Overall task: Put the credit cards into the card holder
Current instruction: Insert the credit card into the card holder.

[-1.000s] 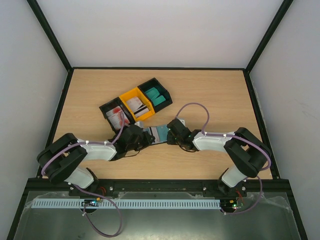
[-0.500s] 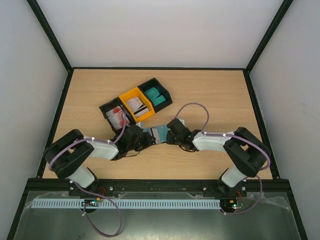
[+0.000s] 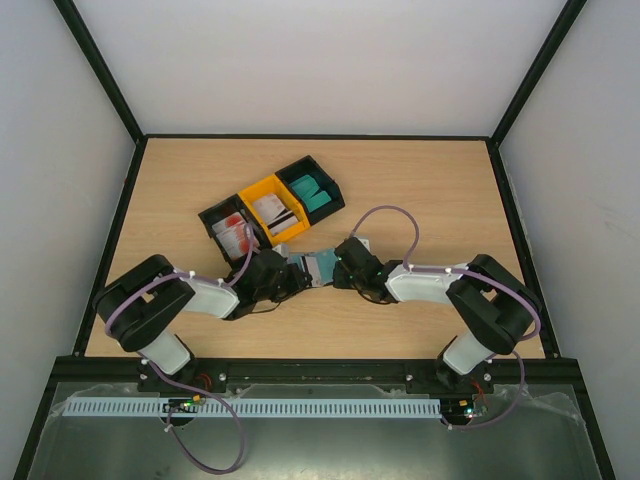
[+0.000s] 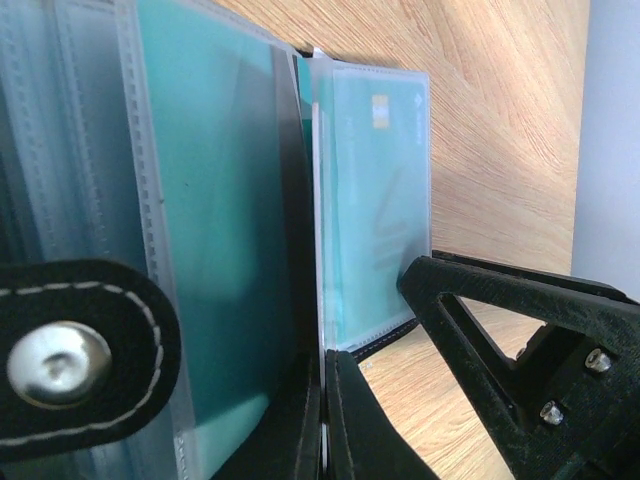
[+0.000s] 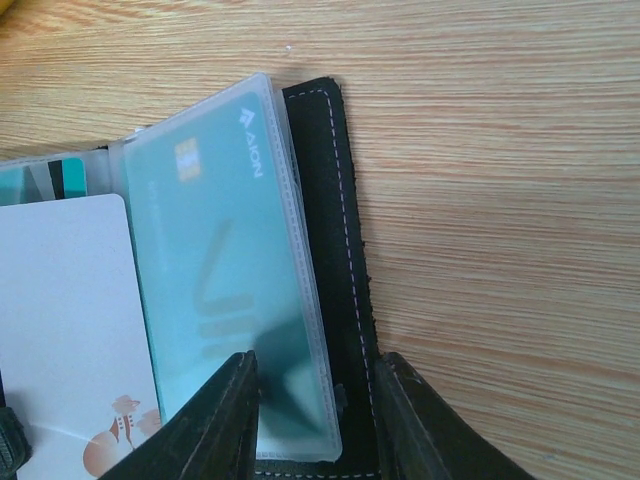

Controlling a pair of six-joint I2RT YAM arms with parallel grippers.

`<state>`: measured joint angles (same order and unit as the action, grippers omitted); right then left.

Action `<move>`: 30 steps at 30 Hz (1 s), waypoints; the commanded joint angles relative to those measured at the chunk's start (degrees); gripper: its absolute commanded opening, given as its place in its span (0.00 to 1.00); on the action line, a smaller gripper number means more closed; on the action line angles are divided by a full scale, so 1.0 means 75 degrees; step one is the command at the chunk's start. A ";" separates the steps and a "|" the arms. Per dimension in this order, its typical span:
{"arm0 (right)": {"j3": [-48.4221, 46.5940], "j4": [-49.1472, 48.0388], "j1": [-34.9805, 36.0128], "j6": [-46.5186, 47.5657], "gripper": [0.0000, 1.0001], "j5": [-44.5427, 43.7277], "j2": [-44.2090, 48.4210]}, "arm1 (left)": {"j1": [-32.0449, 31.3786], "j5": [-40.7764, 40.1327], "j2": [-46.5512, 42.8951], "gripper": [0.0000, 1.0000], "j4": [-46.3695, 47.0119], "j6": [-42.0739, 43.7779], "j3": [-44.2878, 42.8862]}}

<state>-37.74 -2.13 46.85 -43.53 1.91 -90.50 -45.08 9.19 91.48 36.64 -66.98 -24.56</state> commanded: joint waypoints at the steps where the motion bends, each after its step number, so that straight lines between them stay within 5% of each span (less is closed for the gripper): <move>1: 0.0280 0.0251 0.0047 -0.0075 0.31 0.0308 -0.0348 | 0.0022 -0.0393 0.0149 0.03 0.0120 -0.0030 0.0046; 11: 0.0376 0.0206 0.0046 -0.0103 0.22 0.0296 -0.0355 | 0.0088 -0.0409 -0.0044 0.03 0.0203 -0.0104 0.0046; 30: 0.0414 0.0088 0.0046 -0.0155 0.22 0.0401 -0.0345 | 0.0207 -0.0230 0.0007 0.03 0.0572 -0.0341 0.0111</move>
<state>-36.58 -5.10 46.63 -44.16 2.61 -90.78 -43.79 7.90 90.74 38.41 -68.75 -24.36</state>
